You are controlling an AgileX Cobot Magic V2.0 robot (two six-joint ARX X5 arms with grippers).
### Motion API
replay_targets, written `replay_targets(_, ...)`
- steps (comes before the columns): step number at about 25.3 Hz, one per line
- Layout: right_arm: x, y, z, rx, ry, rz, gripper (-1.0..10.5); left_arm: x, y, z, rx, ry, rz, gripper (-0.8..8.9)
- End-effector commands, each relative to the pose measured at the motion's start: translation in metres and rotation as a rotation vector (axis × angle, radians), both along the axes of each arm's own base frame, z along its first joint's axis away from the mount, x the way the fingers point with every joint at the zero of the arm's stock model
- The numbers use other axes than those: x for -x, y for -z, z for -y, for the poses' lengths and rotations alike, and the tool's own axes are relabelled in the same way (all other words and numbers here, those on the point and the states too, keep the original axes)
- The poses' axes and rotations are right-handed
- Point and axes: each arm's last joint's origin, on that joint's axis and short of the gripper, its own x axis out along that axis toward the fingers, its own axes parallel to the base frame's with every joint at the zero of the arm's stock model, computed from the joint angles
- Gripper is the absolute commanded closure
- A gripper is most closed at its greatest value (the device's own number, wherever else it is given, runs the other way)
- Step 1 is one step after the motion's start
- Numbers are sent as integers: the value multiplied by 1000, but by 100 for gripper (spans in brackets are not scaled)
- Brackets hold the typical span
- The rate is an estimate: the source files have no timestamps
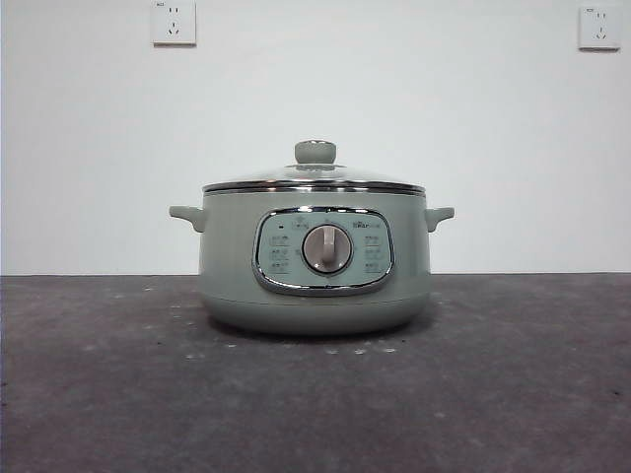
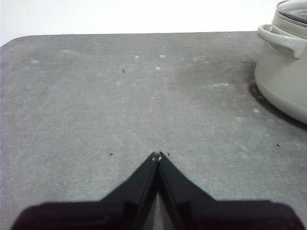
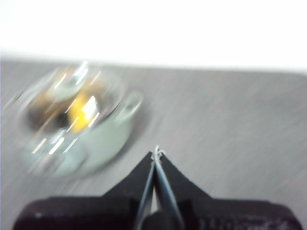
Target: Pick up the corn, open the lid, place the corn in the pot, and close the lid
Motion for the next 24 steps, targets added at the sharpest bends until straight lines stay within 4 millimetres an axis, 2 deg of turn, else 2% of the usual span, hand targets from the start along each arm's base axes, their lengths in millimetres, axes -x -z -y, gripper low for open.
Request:
replay_targets(1, -12, 28, 2, 30, 56, 94, 946, 0, 2, 0, 7, 0, 0, 816)
replay_targets(3, -21, 60, 3, 20, 89, 166, 946, 0, 2, 0, 7, 0, 0, 816)
replay_targets(5, -27, 83, 5, 14, 107, 188, 946, 0, 2, 0, 7, 0, -1, 816)
replay_targets(8, -34, 122, 6, 11, 129, 188, 946, 0, 2, 0, 7, 0, 0, 816)
replay_targets(12, -41, 163, 6, 15, 136, 152, 946, 0, 2, 0, 7, 0, 0, 816)
replay_targets(17, -45, 196, 6, 17, 135, 102, 946, 0, 2, 0, 7, 0, 0, 816)
replay_targets(24, -48, 215, 6, 23, 130, 40, 946, 0, 2, 0, 7, 0, -1, 816)
